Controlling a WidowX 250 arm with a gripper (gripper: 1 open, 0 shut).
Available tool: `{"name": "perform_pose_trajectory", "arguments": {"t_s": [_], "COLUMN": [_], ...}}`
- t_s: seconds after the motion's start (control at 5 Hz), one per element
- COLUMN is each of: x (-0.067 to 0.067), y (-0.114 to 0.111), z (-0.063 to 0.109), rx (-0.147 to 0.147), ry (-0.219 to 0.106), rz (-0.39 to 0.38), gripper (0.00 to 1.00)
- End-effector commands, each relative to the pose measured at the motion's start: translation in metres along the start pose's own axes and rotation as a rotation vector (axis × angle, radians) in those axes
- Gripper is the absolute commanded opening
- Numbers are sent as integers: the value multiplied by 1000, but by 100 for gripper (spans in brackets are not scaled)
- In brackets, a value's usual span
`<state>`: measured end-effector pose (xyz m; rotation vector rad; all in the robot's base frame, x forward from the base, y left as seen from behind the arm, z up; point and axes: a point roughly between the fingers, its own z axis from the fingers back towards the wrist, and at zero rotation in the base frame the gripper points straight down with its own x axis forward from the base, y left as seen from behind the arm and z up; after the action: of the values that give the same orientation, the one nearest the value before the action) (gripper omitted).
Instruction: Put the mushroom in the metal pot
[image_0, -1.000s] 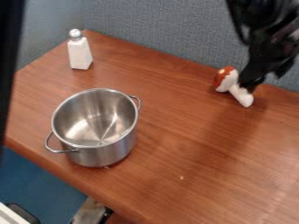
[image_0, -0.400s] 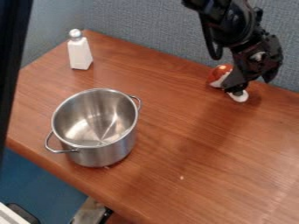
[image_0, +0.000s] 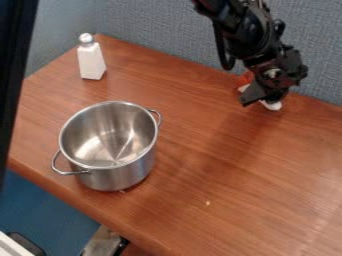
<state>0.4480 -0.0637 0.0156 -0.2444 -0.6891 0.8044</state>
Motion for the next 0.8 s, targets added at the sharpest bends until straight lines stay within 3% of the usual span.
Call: {"name": "perform_pose_trajectory", "arguments": {"t_s": [0.0, 0.2, 0.4, 0.6], "x": [-9, -16, -20, -24], "y": [30, 35, 27, 21], "z": [-5, 1, -4, -8], "rx": [98, 136, 135, 126], "ry": [25, 37, -17, -67], "rz": [16, 20, 54, 102], "gripper": [100, 0, 100, 0]}}
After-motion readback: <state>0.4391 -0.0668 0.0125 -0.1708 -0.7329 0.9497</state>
